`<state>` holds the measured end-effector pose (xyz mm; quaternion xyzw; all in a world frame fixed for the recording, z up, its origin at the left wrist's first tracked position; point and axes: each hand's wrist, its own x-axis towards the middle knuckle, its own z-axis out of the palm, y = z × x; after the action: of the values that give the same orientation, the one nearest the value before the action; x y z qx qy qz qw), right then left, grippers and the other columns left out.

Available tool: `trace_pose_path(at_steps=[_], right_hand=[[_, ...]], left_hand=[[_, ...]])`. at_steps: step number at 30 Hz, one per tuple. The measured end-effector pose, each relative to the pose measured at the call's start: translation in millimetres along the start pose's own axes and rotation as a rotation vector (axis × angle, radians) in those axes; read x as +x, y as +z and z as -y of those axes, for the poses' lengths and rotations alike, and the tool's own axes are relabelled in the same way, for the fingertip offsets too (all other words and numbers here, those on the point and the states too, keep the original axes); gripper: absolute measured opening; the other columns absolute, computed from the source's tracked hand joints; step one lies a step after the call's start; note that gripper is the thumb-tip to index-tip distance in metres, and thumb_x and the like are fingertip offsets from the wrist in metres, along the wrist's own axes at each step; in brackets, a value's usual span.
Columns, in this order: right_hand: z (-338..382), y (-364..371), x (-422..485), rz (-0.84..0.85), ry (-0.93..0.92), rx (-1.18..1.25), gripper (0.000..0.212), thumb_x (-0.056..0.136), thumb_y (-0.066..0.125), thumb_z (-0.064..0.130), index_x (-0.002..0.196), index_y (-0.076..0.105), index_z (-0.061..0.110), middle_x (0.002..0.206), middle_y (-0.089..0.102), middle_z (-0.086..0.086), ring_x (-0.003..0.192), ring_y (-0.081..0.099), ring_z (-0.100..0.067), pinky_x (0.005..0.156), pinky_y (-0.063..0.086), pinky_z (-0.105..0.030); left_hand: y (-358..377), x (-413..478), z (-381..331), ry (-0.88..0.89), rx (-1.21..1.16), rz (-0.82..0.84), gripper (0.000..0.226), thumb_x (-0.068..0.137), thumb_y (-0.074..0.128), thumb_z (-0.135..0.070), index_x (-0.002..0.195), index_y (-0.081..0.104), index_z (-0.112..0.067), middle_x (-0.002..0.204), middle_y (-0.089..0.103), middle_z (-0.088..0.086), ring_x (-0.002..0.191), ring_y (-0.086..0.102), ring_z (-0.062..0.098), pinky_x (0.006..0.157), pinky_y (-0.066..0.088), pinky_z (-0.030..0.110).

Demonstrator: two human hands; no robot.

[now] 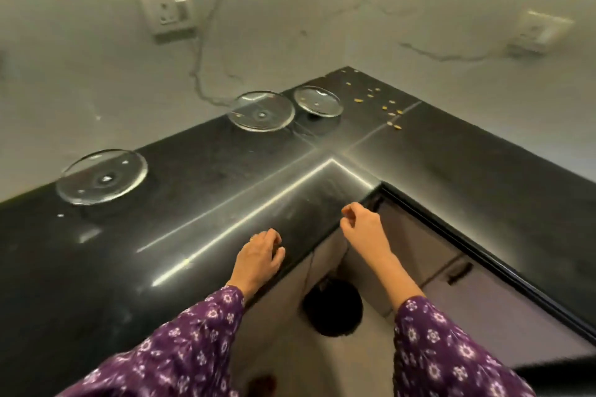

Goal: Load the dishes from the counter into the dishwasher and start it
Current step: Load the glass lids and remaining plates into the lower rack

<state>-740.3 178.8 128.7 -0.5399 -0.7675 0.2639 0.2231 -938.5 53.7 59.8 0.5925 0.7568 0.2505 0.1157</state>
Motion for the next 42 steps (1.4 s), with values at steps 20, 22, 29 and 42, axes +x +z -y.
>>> trace_pose_path(at_steps=[20,22,29,42], right_hand=[[286.2,276.0,119.1,0.692,0.152,0.496,0.012,0.093,0.048,0.016,0.089,0.053,0.006,0.073,0.056,-0.007,0.059,0.057,-0.012,0.050,0.049,-0.017],[301.8,298.2,122.0,0.743,0.184,0.506,0.019,0.096,0.046,0.019,0.082,0.052,0.007,0.071,0.055,-0.007,0.059,0.057,-0.014,0.052,0.051,-0.020],[334.1,351.9,130.0,0.834,0.344,0.590,0.013,0.093,0.050,0.011,0.085,0.052,0.001,0.079,0.058,-0.015,0.059,0.062,-0.021,0.057,0.057,-0.030],[304.1,304.8,113.2,0.623,0.483,1.006,0.012,0.092,0.037,-0.007,0.093,0.046,0.002,0.081,0.062,-0.021,0.061,0.065,-0.025,0.058,0.057,-0.031]], left_hand=[[-98.3,29.9,222.2,-0.265,0.030,-0.280,0.021,0.087,0.050,-0.031,0.097,0.055,-0.015,0.091,0.056,0.000,0.084,0.053,0.019,0.073,0.041,0.030],[-95.6,31.9,226.0,-0.247,0.030,-0.298,0.022,0.087,0.052,-0.031,0.100,0.057,-0.014,0.094,0.058,0.000,0.085,0.054,0.019,0.076,0.037,0.027],[-87.1,36.3,230.5,-0.212,0.086,-0.283,0.027,0.088,0.051,-0.031,0.107,0.056,-0.012,0.105,0.060,0.004,0.094,0.056,0.021,0.085,0.044,0.034],[-93.0,34.6,218.9,-0.200,0.025,-0.250,0.027,0.088,0.048,-0.031,0.106,0.056,-0.013,0.099,0.058,0.001,0.090,0.054,0.018,0.081,0.045,0.033]])
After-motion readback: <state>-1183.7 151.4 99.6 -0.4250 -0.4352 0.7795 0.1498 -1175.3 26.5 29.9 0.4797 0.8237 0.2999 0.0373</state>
